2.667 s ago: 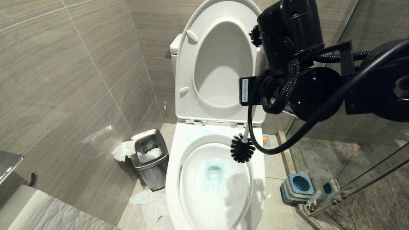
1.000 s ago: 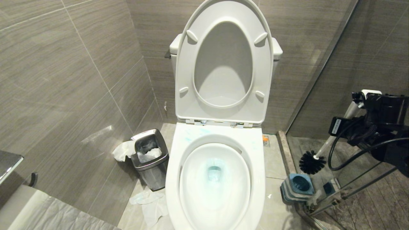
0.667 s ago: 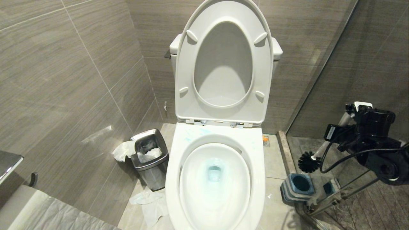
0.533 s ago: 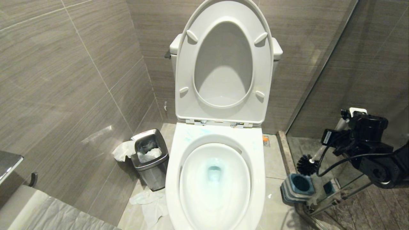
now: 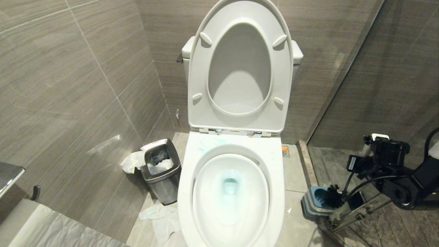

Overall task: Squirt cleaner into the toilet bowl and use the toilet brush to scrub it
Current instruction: Put the toilet brush back

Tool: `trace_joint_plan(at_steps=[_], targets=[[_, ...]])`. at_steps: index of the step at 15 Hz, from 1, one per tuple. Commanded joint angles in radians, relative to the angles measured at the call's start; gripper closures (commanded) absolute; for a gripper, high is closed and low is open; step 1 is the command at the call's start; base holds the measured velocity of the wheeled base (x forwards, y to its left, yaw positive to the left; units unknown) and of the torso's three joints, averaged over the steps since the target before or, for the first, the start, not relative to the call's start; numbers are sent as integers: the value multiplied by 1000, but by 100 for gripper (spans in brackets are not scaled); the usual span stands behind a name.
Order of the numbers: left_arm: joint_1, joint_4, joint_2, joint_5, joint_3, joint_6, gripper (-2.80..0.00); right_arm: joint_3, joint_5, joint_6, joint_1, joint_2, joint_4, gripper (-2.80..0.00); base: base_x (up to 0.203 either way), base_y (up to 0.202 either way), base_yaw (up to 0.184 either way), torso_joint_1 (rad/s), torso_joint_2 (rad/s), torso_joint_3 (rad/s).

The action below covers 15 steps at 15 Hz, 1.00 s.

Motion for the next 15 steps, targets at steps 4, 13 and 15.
trace_joint_plan(at_steps=[4,13,15], targets=[[0,0,2,0,2,0,0,1,39,-65,-43,154,-218,0,0,0,0,0,0,0],[0,0,2,0,2,0,0,-87,84,-68,-33,283,-250,0,0,0,0,0,0,0],[0,0,2,0,2,0,0,-91,84,-68,-21,292,-250,0,0,0,0,0,0,0]])
